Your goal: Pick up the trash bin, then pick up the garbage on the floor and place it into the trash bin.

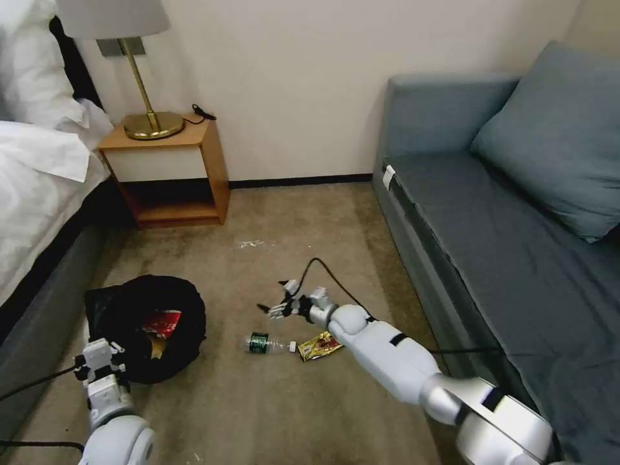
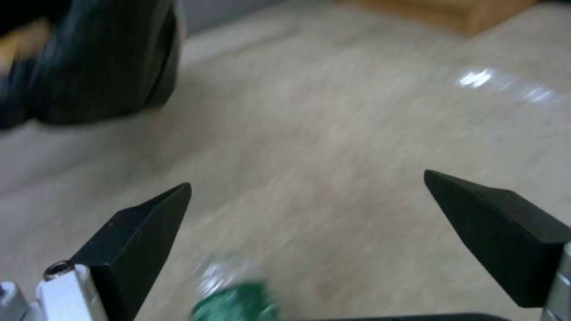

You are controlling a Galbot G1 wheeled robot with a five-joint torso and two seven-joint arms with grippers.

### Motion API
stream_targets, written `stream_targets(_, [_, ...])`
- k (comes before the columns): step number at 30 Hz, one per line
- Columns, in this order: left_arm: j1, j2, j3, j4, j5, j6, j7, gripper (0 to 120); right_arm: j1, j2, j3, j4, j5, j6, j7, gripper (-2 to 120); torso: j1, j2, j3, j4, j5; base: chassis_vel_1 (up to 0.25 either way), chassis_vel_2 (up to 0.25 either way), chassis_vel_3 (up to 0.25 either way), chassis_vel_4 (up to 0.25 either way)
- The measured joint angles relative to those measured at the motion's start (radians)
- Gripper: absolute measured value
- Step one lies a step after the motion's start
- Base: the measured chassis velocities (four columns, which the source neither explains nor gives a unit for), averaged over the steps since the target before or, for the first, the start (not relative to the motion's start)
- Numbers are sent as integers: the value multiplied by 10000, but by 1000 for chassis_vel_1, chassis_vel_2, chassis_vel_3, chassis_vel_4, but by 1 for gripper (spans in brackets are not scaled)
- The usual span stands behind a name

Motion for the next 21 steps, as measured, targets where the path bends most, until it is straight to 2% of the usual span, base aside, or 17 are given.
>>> stream_targets(6, [192, -114, -10, -154, 34, 60, 0, 3, -438, 548, 195, -671, -865, -24, -249, 100, 0, 0, 0, -2, 0, 0, 0, 0, 0])
stream_targets(21, [358, -287, 83, -68, 215, -70, -2, 3, -590, 807, 747, -1823, -1944, 226, -588, 100, 0, 1, 0, -3, 1, 0, 0, 0, 0])
